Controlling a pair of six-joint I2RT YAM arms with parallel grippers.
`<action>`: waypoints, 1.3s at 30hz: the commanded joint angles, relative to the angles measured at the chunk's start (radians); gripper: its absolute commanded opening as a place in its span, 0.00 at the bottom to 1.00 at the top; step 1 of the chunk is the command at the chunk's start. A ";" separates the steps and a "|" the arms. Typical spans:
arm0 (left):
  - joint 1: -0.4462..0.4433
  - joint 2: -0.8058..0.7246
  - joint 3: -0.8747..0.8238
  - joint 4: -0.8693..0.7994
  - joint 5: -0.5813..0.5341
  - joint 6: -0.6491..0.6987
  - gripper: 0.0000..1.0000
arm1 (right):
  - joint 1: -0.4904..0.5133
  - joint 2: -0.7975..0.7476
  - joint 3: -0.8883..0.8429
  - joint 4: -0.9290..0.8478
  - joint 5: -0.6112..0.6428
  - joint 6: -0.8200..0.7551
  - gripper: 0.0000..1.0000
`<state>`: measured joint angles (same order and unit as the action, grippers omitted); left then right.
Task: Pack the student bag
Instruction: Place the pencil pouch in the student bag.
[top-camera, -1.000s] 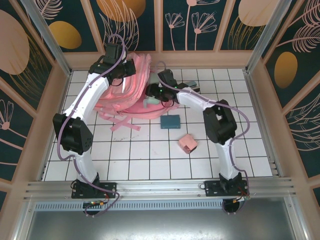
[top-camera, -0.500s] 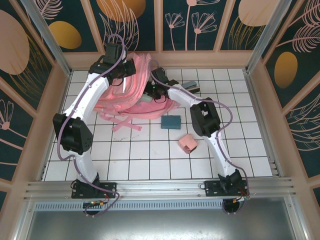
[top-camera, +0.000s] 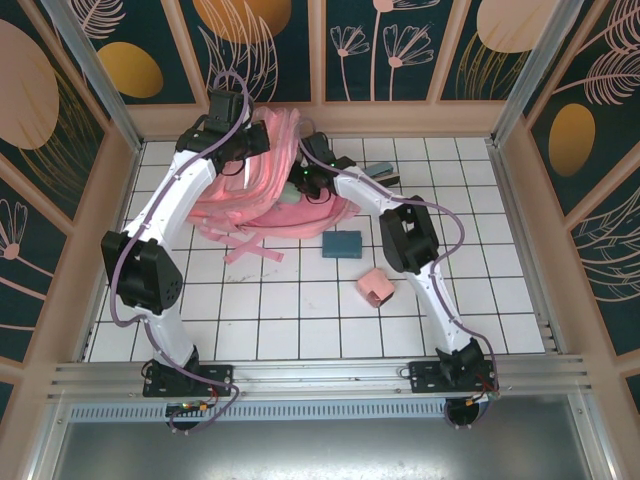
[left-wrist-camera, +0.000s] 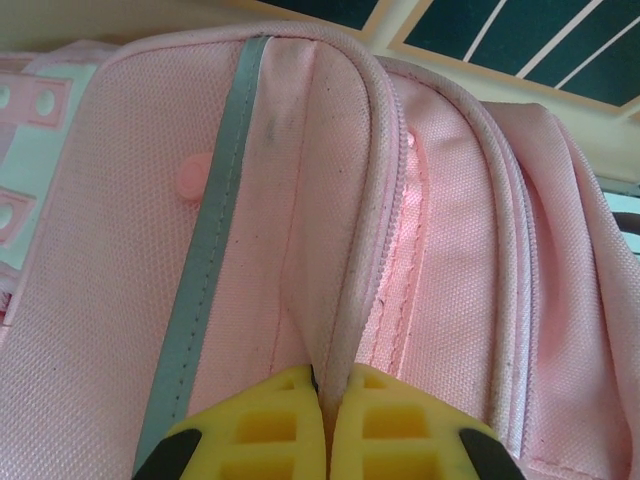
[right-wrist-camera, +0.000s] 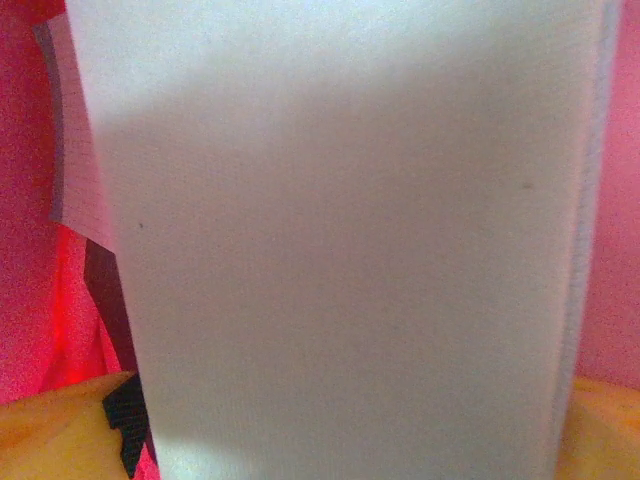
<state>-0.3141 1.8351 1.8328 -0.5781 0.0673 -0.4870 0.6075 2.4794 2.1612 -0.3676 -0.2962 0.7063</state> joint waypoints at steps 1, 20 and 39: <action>0.000 -0.082 0.001 0.128 -0.029 0.019 0.00 | -0.022 -0.118 -0.029 -0.045 0.030 -0.014 0.94; 0.006 -0.094 -0.040 0.159 -0.018 0.010 0.00 | -0.027 -0.125 -0.210 0.129 -0.168 0.068 0.67; 0.008 -0.081 -0.037 0.165 -0.009 0.001 0.00 | -0.050 -0.250 -0.309 0.042 0.012 0.058 0.62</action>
<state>-0.3141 1.8145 1.7763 -0.5243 0.0605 -0.4839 0.5842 2.3238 1.8812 -0.2977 -0.3573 0.7658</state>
